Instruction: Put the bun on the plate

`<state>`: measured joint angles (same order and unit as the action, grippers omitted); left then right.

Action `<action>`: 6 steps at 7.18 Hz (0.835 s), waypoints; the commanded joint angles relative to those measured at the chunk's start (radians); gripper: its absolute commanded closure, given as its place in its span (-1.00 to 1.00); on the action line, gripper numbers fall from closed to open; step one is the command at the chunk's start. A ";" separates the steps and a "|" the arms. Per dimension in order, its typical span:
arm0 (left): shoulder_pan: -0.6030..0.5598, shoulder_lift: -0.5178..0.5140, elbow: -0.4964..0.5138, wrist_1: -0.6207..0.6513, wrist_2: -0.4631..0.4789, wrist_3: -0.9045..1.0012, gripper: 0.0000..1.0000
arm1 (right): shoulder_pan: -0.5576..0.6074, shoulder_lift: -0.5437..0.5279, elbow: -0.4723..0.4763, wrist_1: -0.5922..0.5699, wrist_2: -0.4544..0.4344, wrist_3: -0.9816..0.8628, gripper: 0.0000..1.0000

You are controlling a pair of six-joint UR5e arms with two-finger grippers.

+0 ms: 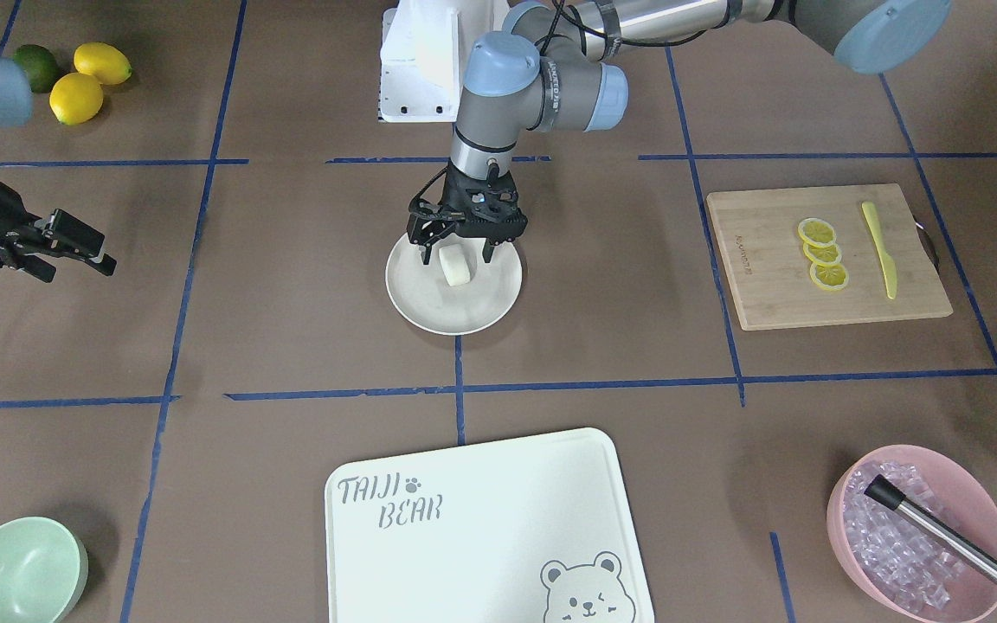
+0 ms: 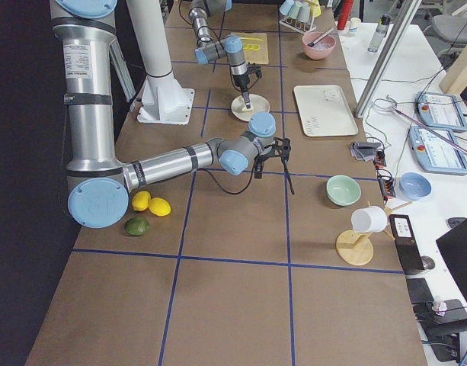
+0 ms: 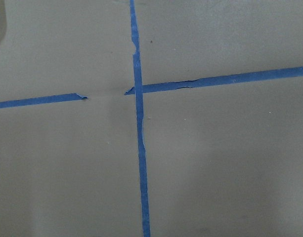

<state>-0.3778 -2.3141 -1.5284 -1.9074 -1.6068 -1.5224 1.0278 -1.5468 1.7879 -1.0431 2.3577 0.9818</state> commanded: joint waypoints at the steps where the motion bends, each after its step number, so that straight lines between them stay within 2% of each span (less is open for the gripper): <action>1: -0.006 0.022 -0.121 0.139 -0.004 0.011 -0.99 | 0.002 -0.001 0.002 0.000 0.002 0.000 -0.99; 2: -0.013 0.048 -0.209 0.236 -0.007 0.055 -0.98 | 0.002 -0.001 0.002 0.000 0.003 -0.002 -0.99; 4: -0.048 0.228 -0.490 0.362 -0.030 0.216 -0.98 | 0.026 -0.010 0.002 0.000 0.020 -0.003 -0.99; 5: -0.123 0.313 -0.560 0.358 -0.123 0.307 -0.98 | 0.058 -0.019 0.001 -0.003 0.040 -0.043 -0.99; 6: -0.210 0.364 -0.565 0.346 -0.225 0.386 -0.97 | 0.086 -0.022 -0.005 -0.005 0.043 -0.084 -0.99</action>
<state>-0.4953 -2.0309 -2.0442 -1.5616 -1.7226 -1.2374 1.0790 -1.5627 1.7878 -1.0455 2.3899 0.9429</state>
